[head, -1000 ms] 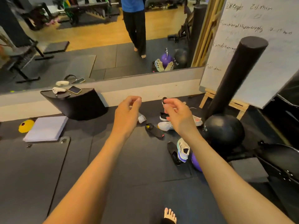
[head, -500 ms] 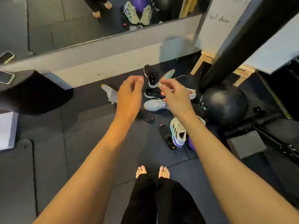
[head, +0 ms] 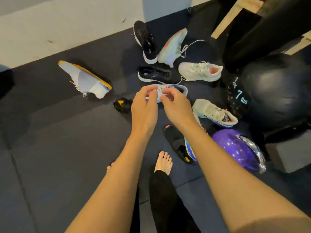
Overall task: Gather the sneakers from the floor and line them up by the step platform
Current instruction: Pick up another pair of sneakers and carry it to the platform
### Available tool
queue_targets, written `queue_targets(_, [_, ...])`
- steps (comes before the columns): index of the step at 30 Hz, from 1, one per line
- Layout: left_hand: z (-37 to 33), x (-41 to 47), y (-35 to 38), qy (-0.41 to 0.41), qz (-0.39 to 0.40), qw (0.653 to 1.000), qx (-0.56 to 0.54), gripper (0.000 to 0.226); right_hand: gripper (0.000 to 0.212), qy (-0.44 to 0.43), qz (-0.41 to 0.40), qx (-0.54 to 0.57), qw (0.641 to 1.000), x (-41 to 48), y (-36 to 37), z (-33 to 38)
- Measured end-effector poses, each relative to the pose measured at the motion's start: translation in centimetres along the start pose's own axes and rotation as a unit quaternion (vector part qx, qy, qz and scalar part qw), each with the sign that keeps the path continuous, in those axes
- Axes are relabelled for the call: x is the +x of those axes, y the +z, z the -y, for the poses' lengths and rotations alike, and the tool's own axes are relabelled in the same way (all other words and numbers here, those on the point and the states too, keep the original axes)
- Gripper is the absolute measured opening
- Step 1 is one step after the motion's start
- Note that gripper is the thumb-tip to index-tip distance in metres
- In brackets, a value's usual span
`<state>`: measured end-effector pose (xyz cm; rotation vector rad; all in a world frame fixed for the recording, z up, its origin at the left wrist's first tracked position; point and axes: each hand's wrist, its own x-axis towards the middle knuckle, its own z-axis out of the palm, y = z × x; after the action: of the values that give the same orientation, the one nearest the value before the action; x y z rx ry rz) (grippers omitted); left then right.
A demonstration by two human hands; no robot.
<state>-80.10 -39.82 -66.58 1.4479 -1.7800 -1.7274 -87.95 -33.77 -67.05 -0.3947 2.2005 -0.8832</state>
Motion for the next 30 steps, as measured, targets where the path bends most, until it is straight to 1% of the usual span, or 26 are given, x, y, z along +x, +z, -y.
queue_targets(4, [7.7,5.4,2.0,0.005,0.01,1.0,0.0,0.024,0.039,0.0,0.024,-0.112,0.993,6.7,5.1,-6.3])
queue_targets(7, [12.6,9.8,2.6,0.032,0.018,0.999,0.0,0.022,0.051,-0.002,0.027,-0.203,0.979,11.6,8.2,-10.3])
queue_targets(9, [15.3,12.6,3.1,0.056,0.026,0.998,0.031,0.022,0.06,0.0,0.01,-0.273,0.962,14.5,9.7,-12.5])
queue_targets(11, [17.8,15.4,3.7,0.067,0.036,0.995,0.065,0.02,0.073,0.005,-0.025,-0.339,0.941,17.0,11.2,-14.1])
queue_targets(14, [20.3,19.1,4.7,0.074,0.072,0.987,0.121,0.022,0.093,0.032,-0.053,-0.398,0.915,20.3,13.3,-15.8])
queue_targets(15, [20.8,20.1,4.9,0.086,0.089,0.981,0.149,0.025,0.095,0.042,-0.053,-0.421,0.905,21.3,13.8,-16.3])
queue_targets(17, [20.9,22.1,5.0,0.107,0.109,0.971,0.183,0.027,0.089,0.051,-0.056,-0.471,0.879,23.1,14.4,-16.7])
queue_targets(19, [20.4,24.0,4.8,0.126,0.109,0.969,0.184,0.027,0.079,0.04,-0.06,-0.521,0.851,24.0,14.2,-16.8])
queue_targets(20, [19.9,24.8,4.6,0.136,0.107,0.968,0.183,0.027,0.076,0.03,-0.061,-0.532,0.844,24.2,13.9,-16.7])
queue_targets(22, [19.1,25.8,4.6,0.151,0.109,0.966,0.182,0.028,0.076,0.019,-0.064,-0.518,0.853,24.3,13.2,-16.6])
queue_targets(26, [18.7,27.1,4.2,0.171,0.124,0.958,0.192,0.027,0.087,0.013,-0.056,-0.434,0.899,23.9,13.0,-15.9])
queue_targets(28, [18.7,27.5,3.6,0.167,0.128,0.959,0.189,0.026,0.093,0.041,-0.06,-0.351,0.934,23.9,12.9,-14.6])
queue_targets(30, [18.5,27.7,2.7,0.16,0.125,0.962,0.185,0.026,0.089,0.076,-0.051,-0.276,0.957,24.1,12.5,-12.8])
